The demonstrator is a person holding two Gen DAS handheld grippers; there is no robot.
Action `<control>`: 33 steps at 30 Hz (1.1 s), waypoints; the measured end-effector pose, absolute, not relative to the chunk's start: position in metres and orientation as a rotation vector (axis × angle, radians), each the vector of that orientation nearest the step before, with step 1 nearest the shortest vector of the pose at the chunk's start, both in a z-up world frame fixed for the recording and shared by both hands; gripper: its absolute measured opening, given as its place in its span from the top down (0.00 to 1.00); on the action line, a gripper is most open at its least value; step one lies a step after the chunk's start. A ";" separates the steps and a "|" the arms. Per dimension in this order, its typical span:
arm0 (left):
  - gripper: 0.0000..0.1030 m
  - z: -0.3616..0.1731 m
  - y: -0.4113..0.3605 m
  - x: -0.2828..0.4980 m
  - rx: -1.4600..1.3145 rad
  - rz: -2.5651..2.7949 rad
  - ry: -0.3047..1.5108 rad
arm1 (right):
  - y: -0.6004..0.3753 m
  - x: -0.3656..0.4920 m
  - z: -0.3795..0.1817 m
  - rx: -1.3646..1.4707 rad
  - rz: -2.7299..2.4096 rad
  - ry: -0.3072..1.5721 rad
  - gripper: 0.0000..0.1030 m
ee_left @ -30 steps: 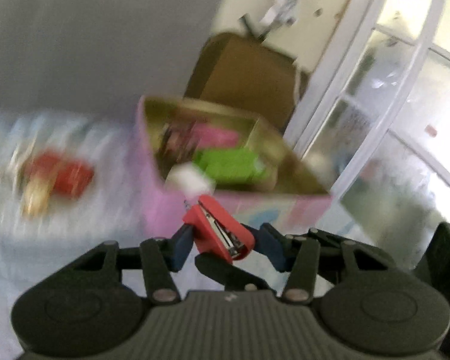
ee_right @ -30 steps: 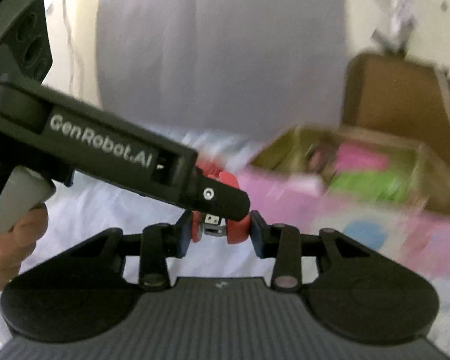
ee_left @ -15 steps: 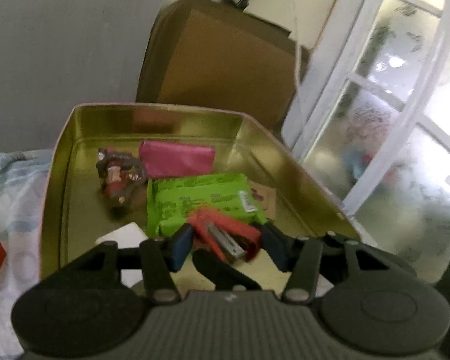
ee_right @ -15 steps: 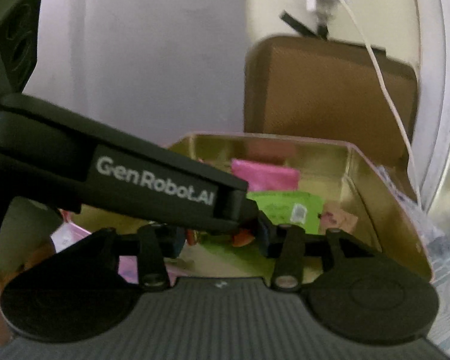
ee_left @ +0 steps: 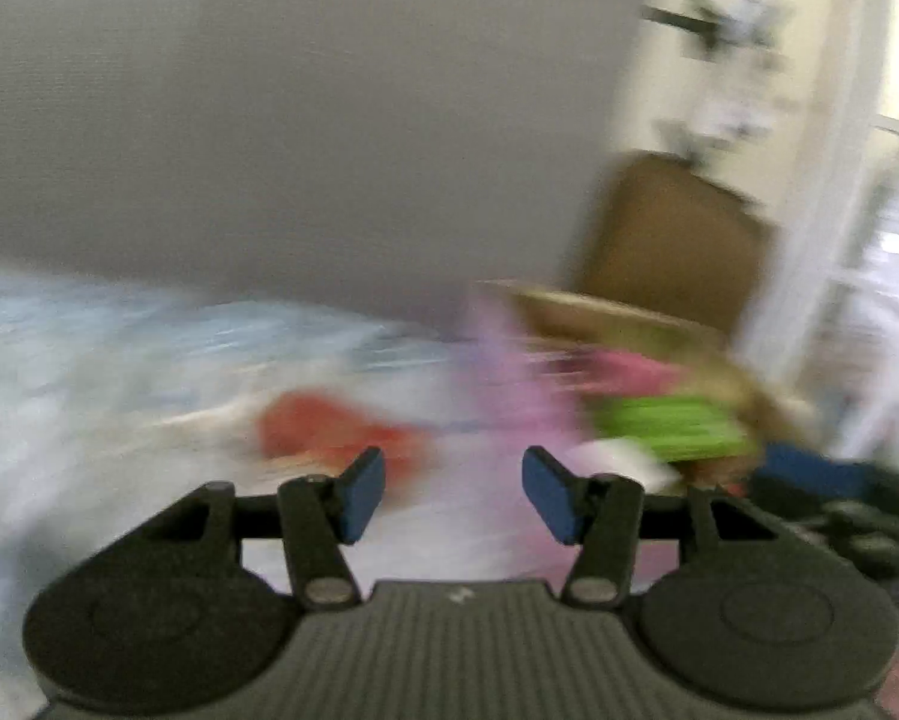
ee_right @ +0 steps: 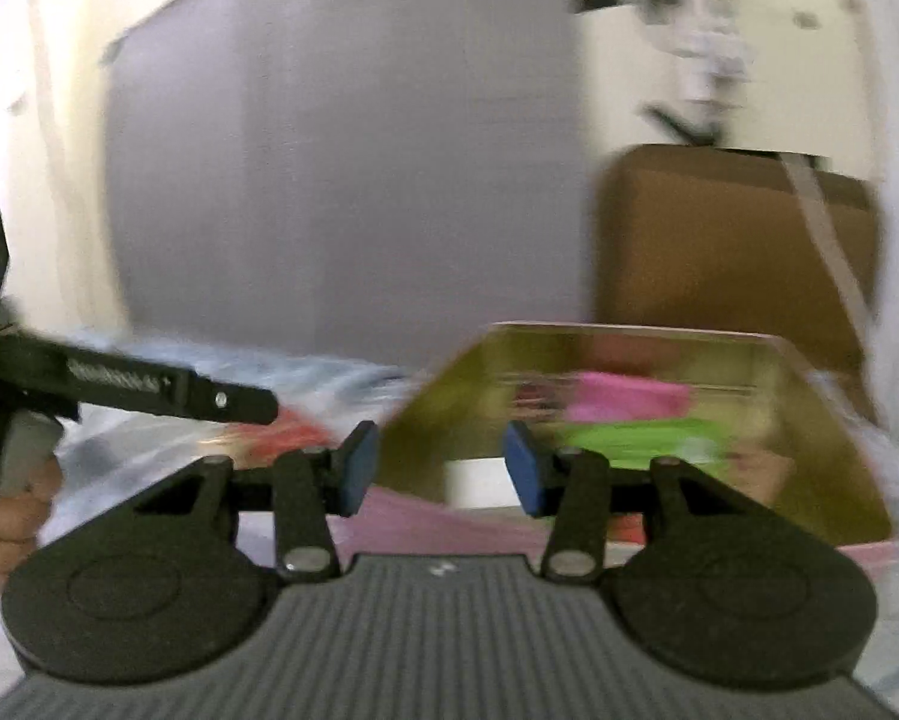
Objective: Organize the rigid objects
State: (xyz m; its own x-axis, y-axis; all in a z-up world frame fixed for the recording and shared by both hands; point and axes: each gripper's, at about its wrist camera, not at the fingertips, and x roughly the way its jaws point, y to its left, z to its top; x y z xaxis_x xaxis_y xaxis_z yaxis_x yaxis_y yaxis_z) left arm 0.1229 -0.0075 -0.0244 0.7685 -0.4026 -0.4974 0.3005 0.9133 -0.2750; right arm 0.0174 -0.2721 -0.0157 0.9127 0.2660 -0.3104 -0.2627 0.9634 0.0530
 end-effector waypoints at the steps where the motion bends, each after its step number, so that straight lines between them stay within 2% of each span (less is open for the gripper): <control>1: 0.50 -0.036 0.015 0.125 -0.201 -0.318 0.596 | -0.256 0.020 -0.017 -0.006 0.309 0.338 0.52; 6: 0.53 -0.078 0.073 0.131 -0.237 -0.132 0.629 | -0.181 0.049 -0.035 -0.100 0.423 0.445 0.53; 8: 0.48 -0.076 0.082 0.129 -0.315 -0.159 0.584 | -0.158 0.070 -0.043 -0.095 0.445 0.499 0.54; 15: 0.47 -0.078 0.085 0.133 -0.345 -0.203 0.578 | -0.119 0.118 -0.065 -0.020 0.403 0.587 0.53; 17: 0.47 -0.078 0.091 0.130 -0.350 -0.212 0.582 | -0.114 0.134 -0.071 0.014 0.390 0.623 0.56; 18: 0.47 -0.078 0.091 0.130 -0.351 -0.219 0.583 | -0.112 0.139 -0.073 0.023 0.379 0.632 0.65; 20: 0.47 -0.079 0.090 0.130 -0.348 -0.229 0.583 | -0.113 0.141 -0.074 0.050 0.384 0.634 0.65; 24: 0.47 -0.080 0.086 0.128 -0.333 -0.263 0.588 | -0.127 0.113 -0.072 0.028 0.407 0.646 0.65; 30: 0.46 -0.076 0.055 0.119 -0.171 -0.371 0.602 | -0.191 0.021 -0.073 -0.007 0.395 0.624 0.65; 33: 0.46 -0.073 0.026 0.106 -0.197 -0.487 0.676 | -0.231 -0.027 -0.074 -0.015 0.314 0.592 0.65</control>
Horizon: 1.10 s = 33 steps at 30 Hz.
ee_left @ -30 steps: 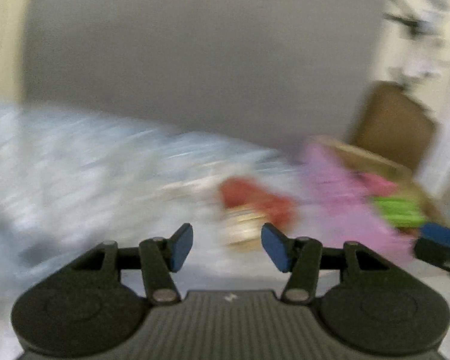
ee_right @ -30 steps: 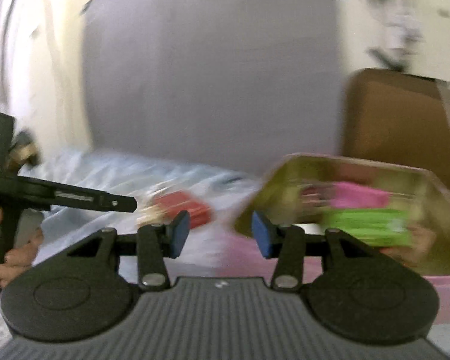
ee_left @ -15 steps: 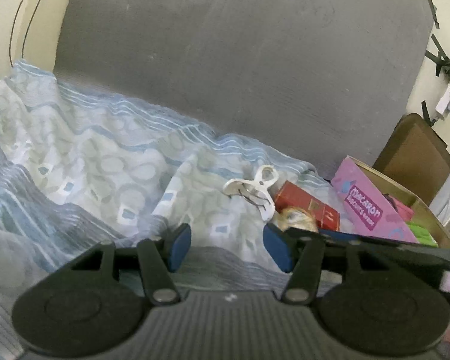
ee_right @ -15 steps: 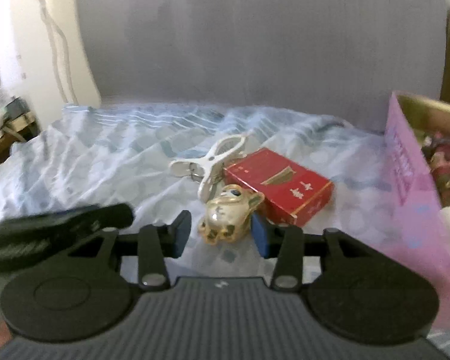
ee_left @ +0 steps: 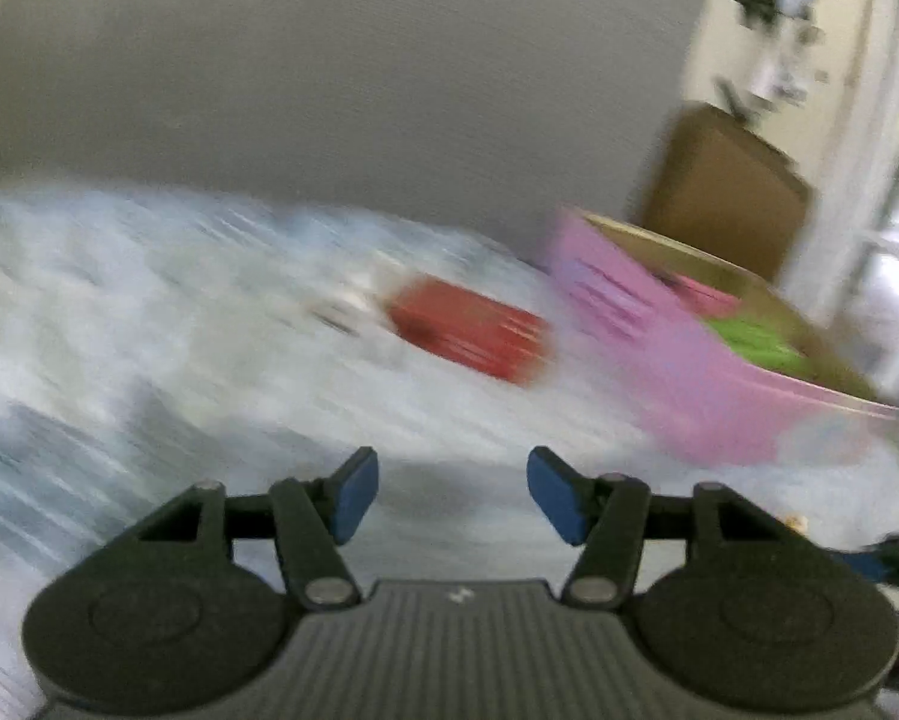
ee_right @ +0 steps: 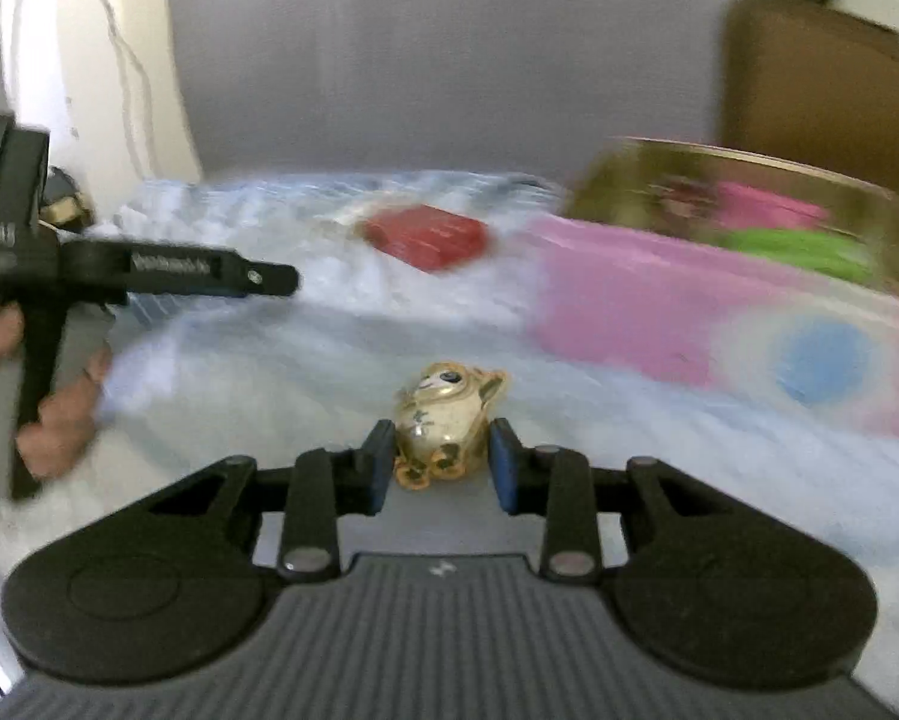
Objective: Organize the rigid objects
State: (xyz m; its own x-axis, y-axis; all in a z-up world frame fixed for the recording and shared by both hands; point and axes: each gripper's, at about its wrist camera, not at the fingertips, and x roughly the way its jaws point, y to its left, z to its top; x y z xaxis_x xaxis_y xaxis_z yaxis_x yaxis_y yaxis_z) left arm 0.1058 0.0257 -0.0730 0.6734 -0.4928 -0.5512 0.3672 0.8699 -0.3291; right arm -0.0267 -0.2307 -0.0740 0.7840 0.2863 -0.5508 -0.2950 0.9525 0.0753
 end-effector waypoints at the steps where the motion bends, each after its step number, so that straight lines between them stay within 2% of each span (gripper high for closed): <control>1: 0.46 -0.070 0.010 0.096 -0.219 -0.555 0.692 | -0.241 -0.038 -0.076 -0.019 0.289 0.581 0.65; 7: 0.46 -0.060 -0.096 0.045 -0.192 -0.848 0.802 | -0.287 -0.089 -0.086 0.042 0.150 0.525 0.64; 9: 0.43 -0.062 -0.123 0.038 -0.158 -0.884 0.841 | -0.297 -0.098 -0.089 0.055 0.133 0.507 0.64; 11: 0.36 -0.067 -0.148 0.033 -0.111 -0.890 0.878 | -0.301 -0.103 -0.091 0.048 0.130 0.491 0.64; 13: 0.35 -0.070 -0.163 0.028 -0.065 -0.872 0.861 | -0.300 -0.101 -0.094 0.056 0.139 0.481 0.64; 17: 0.58 -0.063 -0.177 0.035 -0.061 -0.857 0.872 | -0.305 -0.102 -0.096 0.065 0.158 0.458 0.65; 25: 0.57 0.011 -0.218 0.073 -0.031 -0.877 0.681 | -0.331 -0.068 -0.048 -0.014 0.091 0.240 0.65; 28: 0.56 0.015 -0.249 0.104 -0.016 -0.855 0.666 | -0.348 -0.029 -0.037 -0.029 0.060 0.212 0.65; 33: 0.54 -0.006 -0.281 0.150 -0.038 -0.794 0.754 | -0.373 0.025 -0.041 -0.001 0.044 0.304 0.64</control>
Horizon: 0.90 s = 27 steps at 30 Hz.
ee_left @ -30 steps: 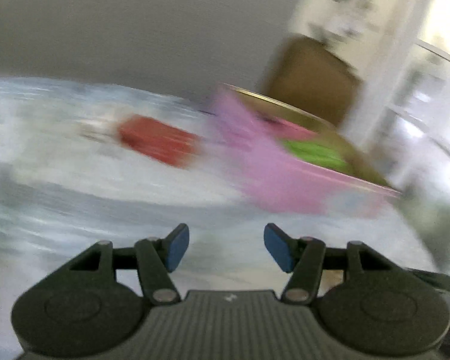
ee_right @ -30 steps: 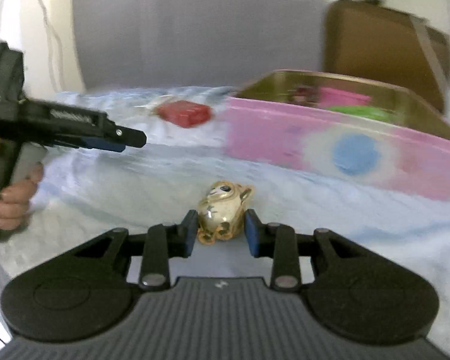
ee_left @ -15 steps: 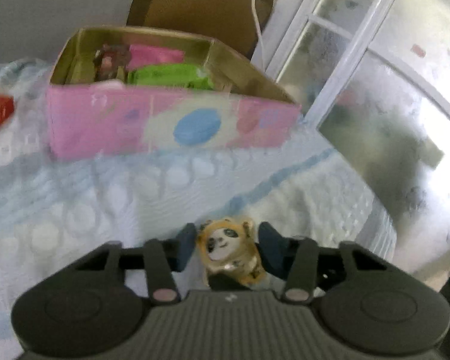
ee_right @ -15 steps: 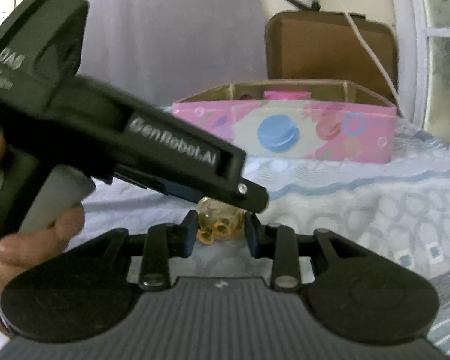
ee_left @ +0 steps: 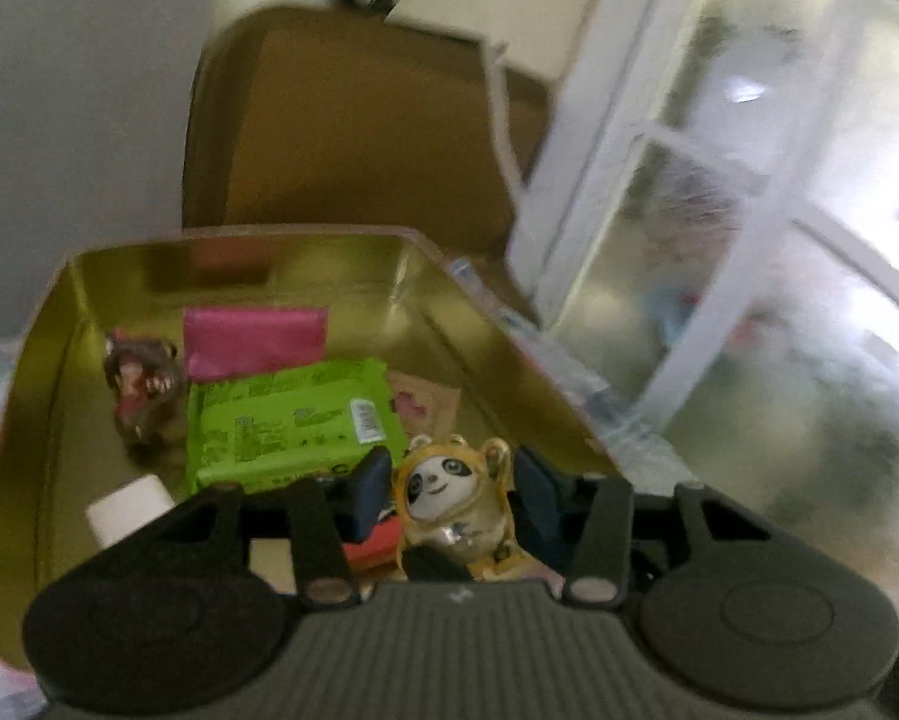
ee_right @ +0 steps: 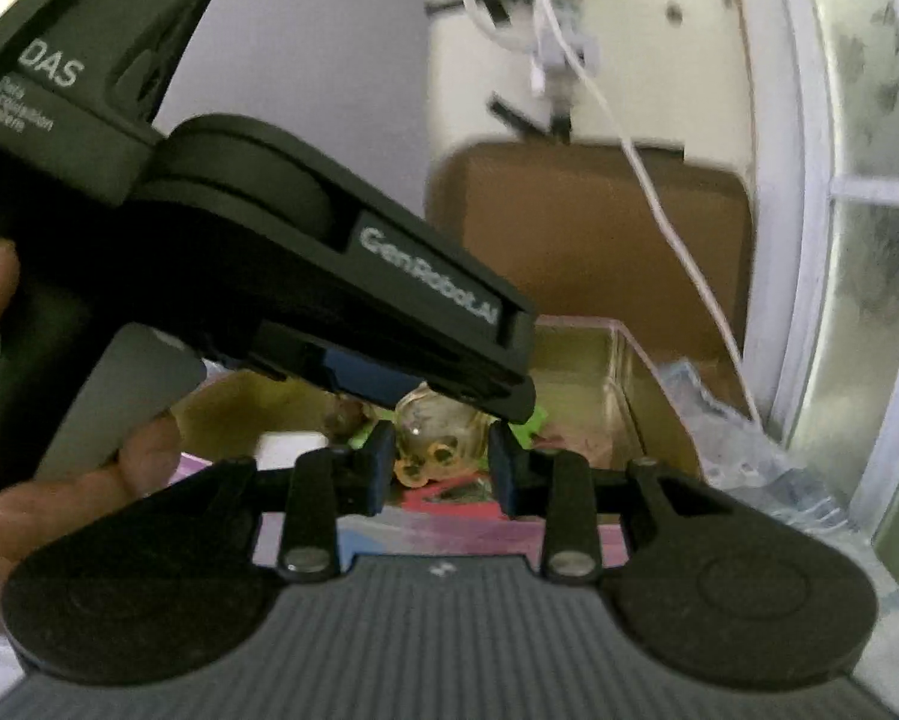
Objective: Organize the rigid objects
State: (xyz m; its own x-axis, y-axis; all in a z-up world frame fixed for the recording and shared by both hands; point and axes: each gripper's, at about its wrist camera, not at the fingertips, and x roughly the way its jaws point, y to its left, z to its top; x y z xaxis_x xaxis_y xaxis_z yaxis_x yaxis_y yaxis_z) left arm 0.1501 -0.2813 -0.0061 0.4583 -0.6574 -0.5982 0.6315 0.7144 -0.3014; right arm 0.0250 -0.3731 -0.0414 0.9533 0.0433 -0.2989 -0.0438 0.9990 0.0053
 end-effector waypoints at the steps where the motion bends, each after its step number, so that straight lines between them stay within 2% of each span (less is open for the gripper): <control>1: 0.52 -0.012 -0.284 0.156 -0.041 -0.774 0.773 | -0.376 0.033 -0.046 -0.002 0.039 0.328 0.64; 3: 0.44 -0.019 -0.285 0.162 -0.040 -0.723 0.786 | -0.381 0.047 -0.054 -0.008 0.017 0.361 0.64; 10: 0.45 -0.009 -0.227 0.147 -0.058 -0.727 0.700 | -0.379 0.025 -0.044 0.040 -0.010 0.308 0.64; 14: 0.44 -0.007 -0.148 0.121 -0.095 -0.715 0.617 | -0.348 0.005 -0.038 0.027 0.047 0.262 0.64; 18: 0.44 -0.030 -0.058 0.113 -0.115 -0.535 0.612 | -0.300 0.001 -0.030 0.014 0.200 0.274 0.64; 22: 0.46 -0.063 0.020 0.124 -0.102 -0.268 0.645 | -0.235 0.025 -0.026 -0.036 0.367 0.339 0.64; 27: 0.47 -0.079 0.087 0.130 -0.287 -0.126 0.602 | -0.157 0.087 -0.030 0.020 0.473 0.481 0.64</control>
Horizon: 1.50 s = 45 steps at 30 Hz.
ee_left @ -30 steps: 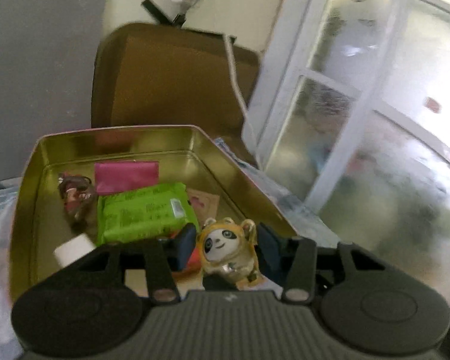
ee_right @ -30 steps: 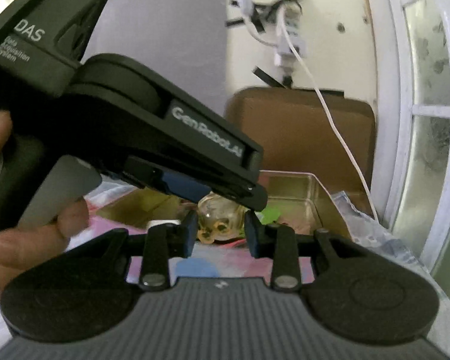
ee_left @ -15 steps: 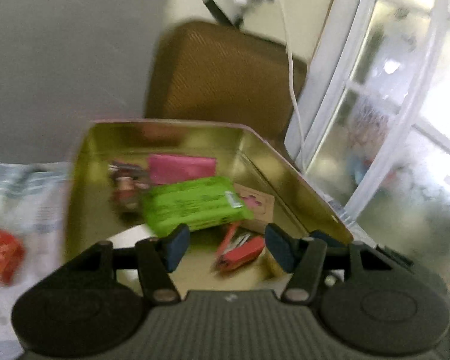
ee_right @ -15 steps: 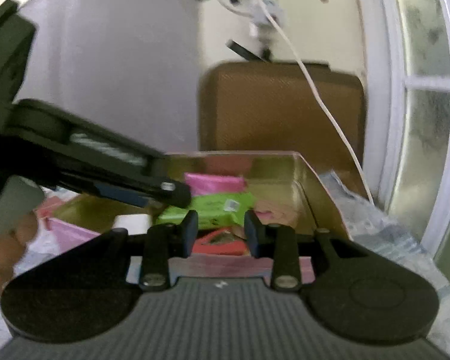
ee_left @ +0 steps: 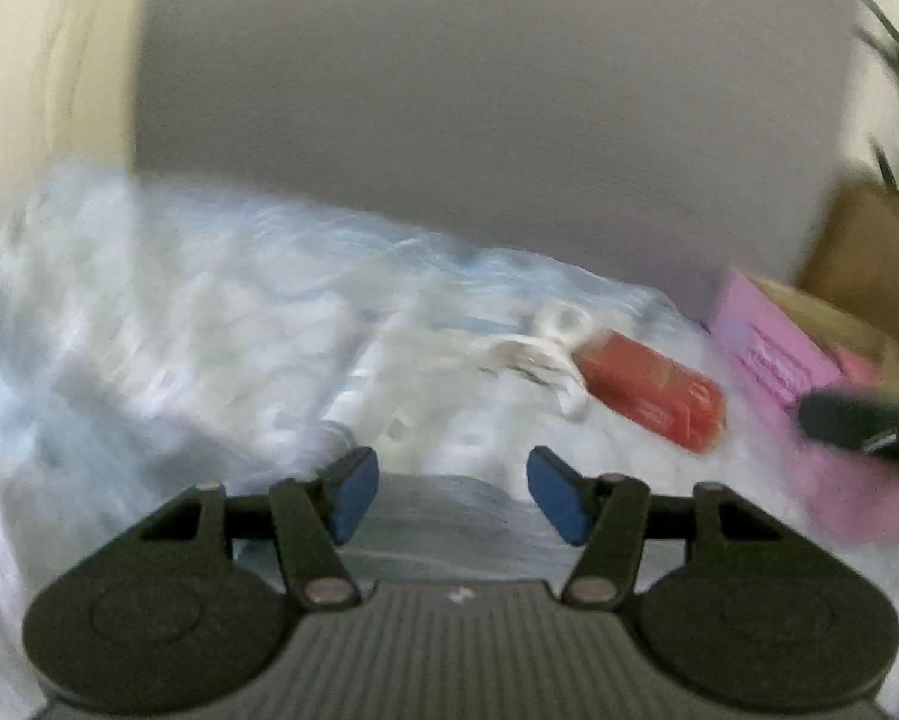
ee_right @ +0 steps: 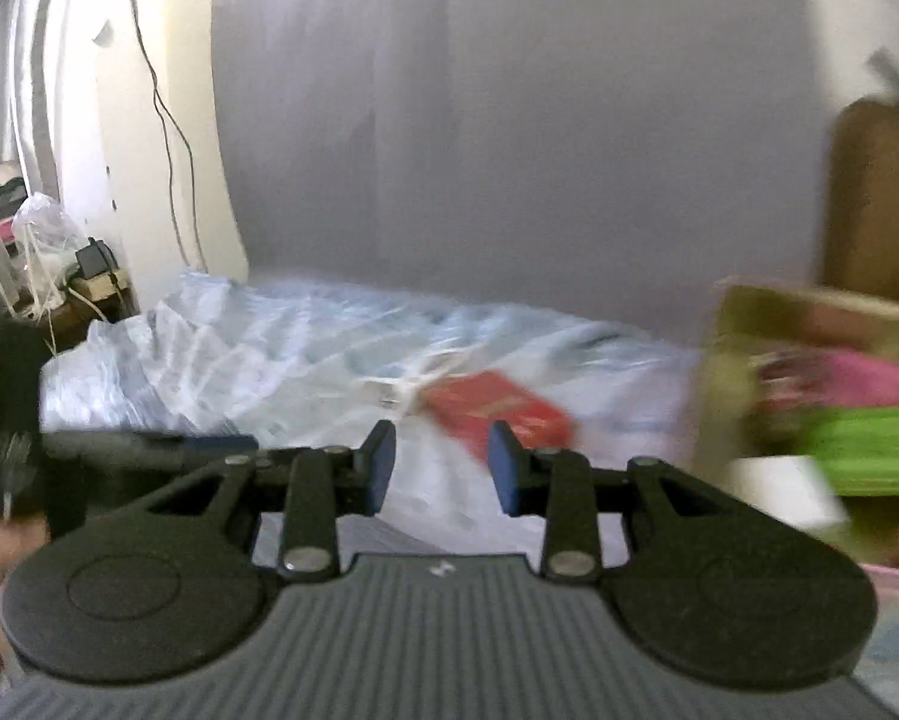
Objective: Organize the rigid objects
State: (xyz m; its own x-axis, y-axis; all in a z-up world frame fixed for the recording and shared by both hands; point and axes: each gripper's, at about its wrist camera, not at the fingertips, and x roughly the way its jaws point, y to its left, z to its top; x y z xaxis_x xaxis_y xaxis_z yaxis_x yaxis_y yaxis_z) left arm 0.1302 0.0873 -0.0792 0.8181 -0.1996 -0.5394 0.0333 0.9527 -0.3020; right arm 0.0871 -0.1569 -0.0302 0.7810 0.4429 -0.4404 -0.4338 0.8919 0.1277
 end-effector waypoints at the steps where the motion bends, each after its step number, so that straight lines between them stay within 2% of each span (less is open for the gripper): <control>1: 0.47 -0.078 0.095 0.129 -0.331 -0.127 0.566 | -0.144 0.100 -0.033 0.027 0.476 0.509 0.64; 6: 0.46 -0.071 0.095 0.131 -0.265 -0.070 0.492 | -0.092 0.143 -0.057 0.012 0.422 0.610 0.66; 8: 0.46 -0.069 0.094 0.133 -0.256 -0.071 0.489 | -0.084 0.159 -0.067 0.025 0.403 0.659 0.79; 9: 0.46 -0.069 0.095 0.136 -0.262 -0.074 0.489 | -0.080 0.165 -0.072 0.016 0.388 0.679 0.90; 10: 0.46 -0.069 0.099 0.135 -0.274 -0.075 0.486 | -0.079 0.167 -0.074 -0.003 0.360 0.681 0.93; 13: 0.46 -0.066 0.117 0.127 -0.332 -0.061 0.466 | -0.081 0.153 -0.065 -0.007 0.375 0.639 0.94; 18: 0.47 -0.064 0.114 0.121 -0.339 -0.154 0.448 | -0.115 0.069 -0.049 -0.123 0.460 0.586 0.94; 25: 0.47 -0.053 0.028 0.081 -0.133 -0.592 0.505 | -0.227 -0.066 -0.069 -0.140 0.288 0.609 0.94; 30: 0.47 -0.052 -0.042 0.025 -0.022 -0.833 0.574 | -0.275 -0.118 -0.076 -0.036 0.174 0.587 0.93; 36: 0.60 -0.064 -0.090 -0.001 0.141 -0.861 0.642 | -0.286 -0.128 -0.084 0.001 0.187 0.568 0.89; 38: 0.81 -0.072 -0.100 0.000 0.169 -0.882 0.687 | -0.288 -0.126 -0.087 0.010 0.202 0.554 0.92; 41: 0.87 -0.072 -0.111 0.001 0.228 -0.859 0.660 | -0.289 -0.124 -0.084 -0.004 0.194 0.520 0.92; 45: 0.90 -0.033 -0.115 0.012 0.177 -0.865 0.565 | -0.304 -0.120 -0.060 0.013 0.176 0.408 0.94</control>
State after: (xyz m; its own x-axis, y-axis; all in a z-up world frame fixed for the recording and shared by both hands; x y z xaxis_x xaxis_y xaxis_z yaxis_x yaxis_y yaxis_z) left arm 0.0117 -0.1146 -0.0333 0.5135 -0.6691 -0.5372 0.7604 0.6449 -0.0764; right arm -0.1195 -0.3042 -0.0600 0.9027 0.1734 -0.3937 -0.1681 0.9846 0.0482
